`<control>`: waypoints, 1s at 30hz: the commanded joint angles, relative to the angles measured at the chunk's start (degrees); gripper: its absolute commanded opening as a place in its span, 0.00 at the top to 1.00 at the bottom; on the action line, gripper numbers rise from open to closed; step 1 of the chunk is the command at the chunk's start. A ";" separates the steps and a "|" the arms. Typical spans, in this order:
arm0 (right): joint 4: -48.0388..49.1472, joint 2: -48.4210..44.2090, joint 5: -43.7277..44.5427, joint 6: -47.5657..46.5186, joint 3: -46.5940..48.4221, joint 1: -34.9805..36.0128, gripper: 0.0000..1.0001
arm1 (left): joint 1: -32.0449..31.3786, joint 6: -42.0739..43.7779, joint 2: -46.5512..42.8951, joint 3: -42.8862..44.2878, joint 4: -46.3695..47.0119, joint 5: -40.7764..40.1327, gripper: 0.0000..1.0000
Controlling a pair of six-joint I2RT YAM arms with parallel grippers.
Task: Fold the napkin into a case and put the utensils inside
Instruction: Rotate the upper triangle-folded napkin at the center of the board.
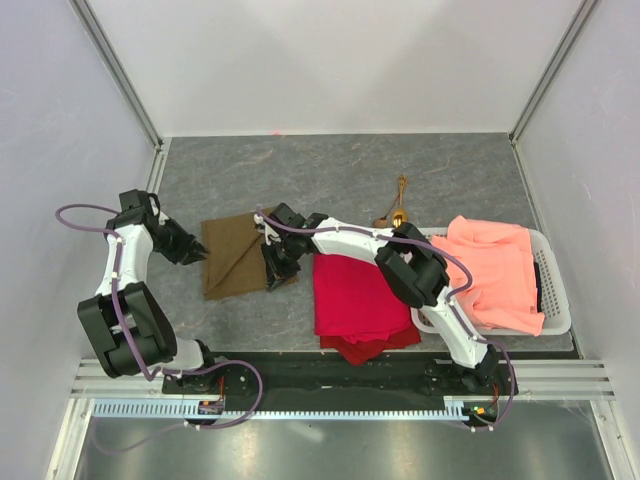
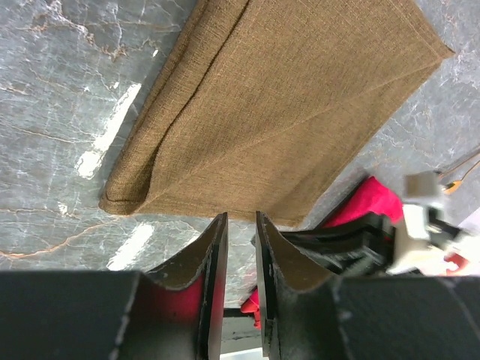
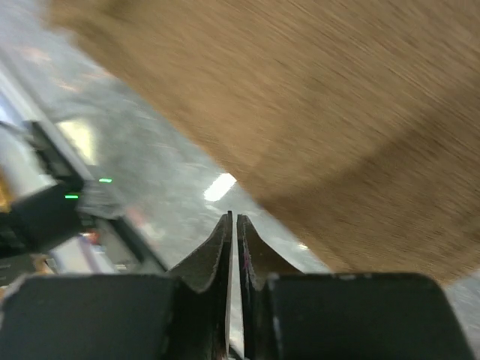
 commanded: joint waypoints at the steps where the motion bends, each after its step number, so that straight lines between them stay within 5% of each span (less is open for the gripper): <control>1: -2.05 -1.16 6.21 -4.80 -2.42 -1.53 0.89 | 0.34 -0.90 -0.59 0.15 -0.33 2.88 0.72; 14: -6.79 -1.85 14.14 -11.58 -3.57 -12.78 0.90 | 0.43 -0.81 -2.53 -1.44 -0.68 2.80 0.71; 21: -7.41 -6.08 12.48 -10.00 -0.33 -7.69 0.82 | 0.52 -3.62 -0.07 -0.65 0.55 2.53 0.66; 30: -6.36 2.97 11.68 -6.92 12.59 -4.17 0.69 | 0.52 -7.49 4.06 0.41 3.36 4.99 0.62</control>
